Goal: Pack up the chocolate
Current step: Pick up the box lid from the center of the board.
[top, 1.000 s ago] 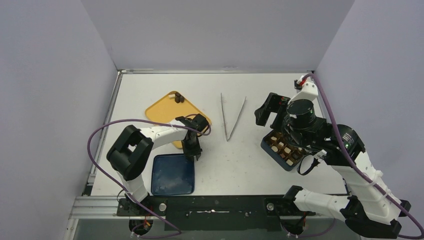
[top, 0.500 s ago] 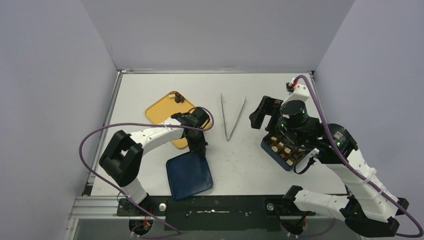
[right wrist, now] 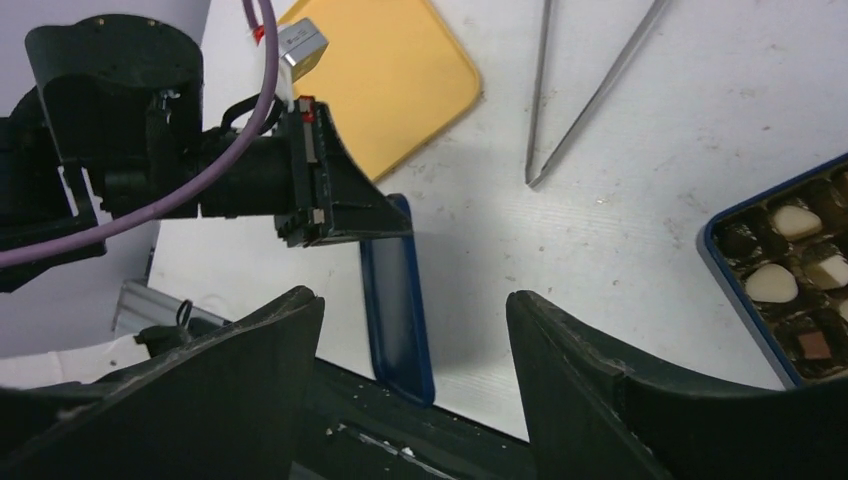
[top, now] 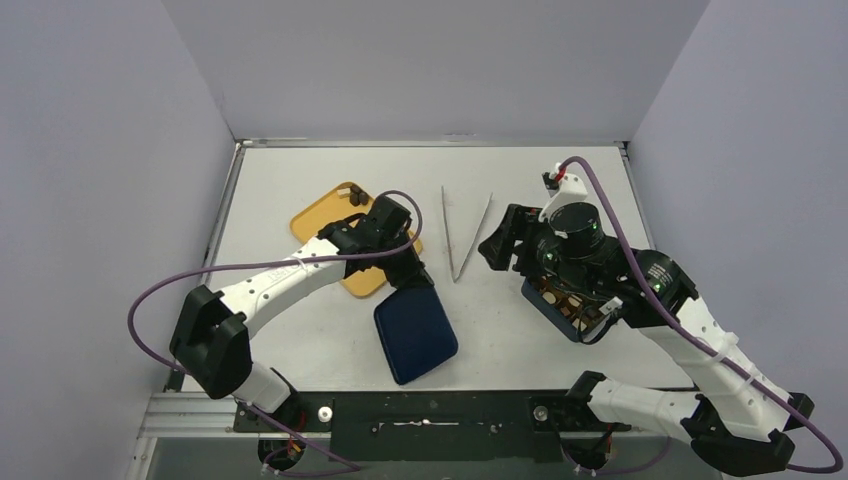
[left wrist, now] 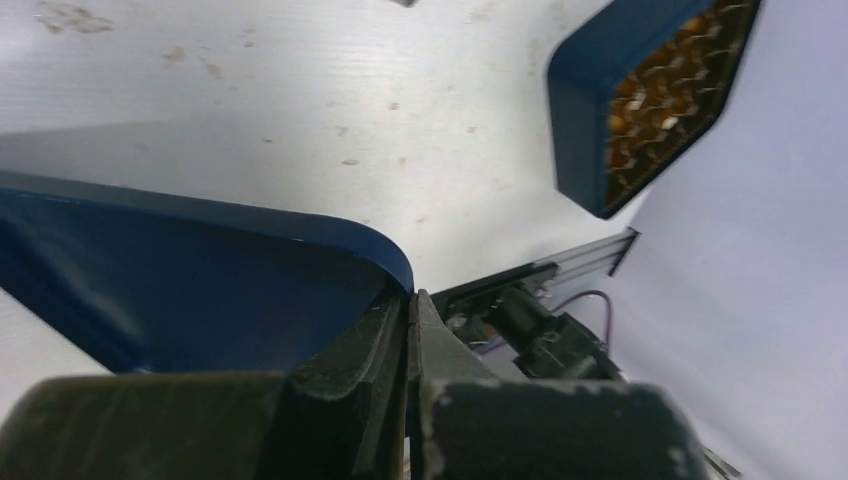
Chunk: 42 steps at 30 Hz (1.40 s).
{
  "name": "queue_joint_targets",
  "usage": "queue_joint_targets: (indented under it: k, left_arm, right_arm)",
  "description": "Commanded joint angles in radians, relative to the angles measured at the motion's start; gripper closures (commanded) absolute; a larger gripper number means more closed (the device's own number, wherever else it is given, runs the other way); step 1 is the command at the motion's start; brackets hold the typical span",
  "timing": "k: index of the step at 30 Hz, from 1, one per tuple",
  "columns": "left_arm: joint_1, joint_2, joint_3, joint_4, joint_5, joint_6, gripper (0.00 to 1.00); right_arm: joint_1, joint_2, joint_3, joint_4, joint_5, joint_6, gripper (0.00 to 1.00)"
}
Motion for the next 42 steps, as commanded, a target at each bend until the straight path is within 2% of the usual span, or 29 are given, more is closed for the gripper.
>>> queue_joint_targets:
  k: [1, 4, 9, 14, 18, 23, 35, 42]
  left_arm:
    - [-0.001, -0.062, 0.083, 0.112, 0.06, -0.11, 1.0]
    - [-0.004, -0.074, 0.117, 0.131, 0.063, -0.145, 1.0]
    - [-0.004, -0.093, 0.167, 0.15, 0.06, -0.186, 1.0]
    - [-0.006, -0.115, 0.176, 0.188, 0.063, -0.222, 1.0]
    - [-0.008, -0.117, 0.183, 0.22, 0.098, -0.238, 1.0]
    - [-0.009, -0.115, 0.208, 0.265, 0.12, -0.245, 1.0]
    - [-0.01, -0.111, 0.246, 0.356, 0.142, -0.276, 1.0]
    - [-0.009, -0.123, 0.237, 0.383, 0.149, -0.279, 1.0]
  right_arm:
    - [-0.005, 0.002, 0.001, 0.107, -0.126, -0.042, 0.36]
    - [-0.006, 0.03, 0.013, 0.119, -0.224, -0.074, 0.43]
    - [-0.019, 0.113, 0.056, 0.054, -0.316, -0.108, 0.44]
    - [-0.104, 0.135, 0.04, 0.014, -0.401, -0.141, 0.33]
    - [-0.186, 0.162, 0.021, -0.003, -0.512, -0.207, 0.33]
    - [-0.189, 0.185, 0.0, 0.054, -0.605, -0.241, 0.41]
    - [-0.19, 0.236, 0.015, 0.073, -0.558, -0.291, 0.53]
    - [-0.19, 0.232, 0.008, 0.095, -0.553, -0.278, 0.77]
